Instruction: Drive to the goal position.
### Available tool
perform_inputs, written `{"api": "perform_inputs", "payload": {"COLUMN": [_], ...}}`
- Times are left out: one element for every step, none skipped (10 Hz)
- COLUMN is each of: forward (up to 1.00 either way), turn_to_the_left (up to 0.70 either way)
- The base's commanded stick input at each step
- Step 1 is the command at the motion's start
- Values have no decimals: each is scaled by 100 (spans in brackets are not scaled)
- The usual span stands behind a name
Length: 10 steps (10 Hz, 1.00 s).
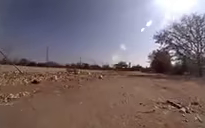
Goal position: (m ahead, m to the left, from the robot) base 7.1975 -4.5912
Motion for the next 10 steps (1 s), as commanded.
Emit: {"api": "perform_inputs", "payload": {"forward": [50, 50, 50, 50, 50, 50, 50, 50, 50, 50], "turn_to_the_left": [0, 0, 0, 0, 0, 0, 0, 0, 0, 0]}}
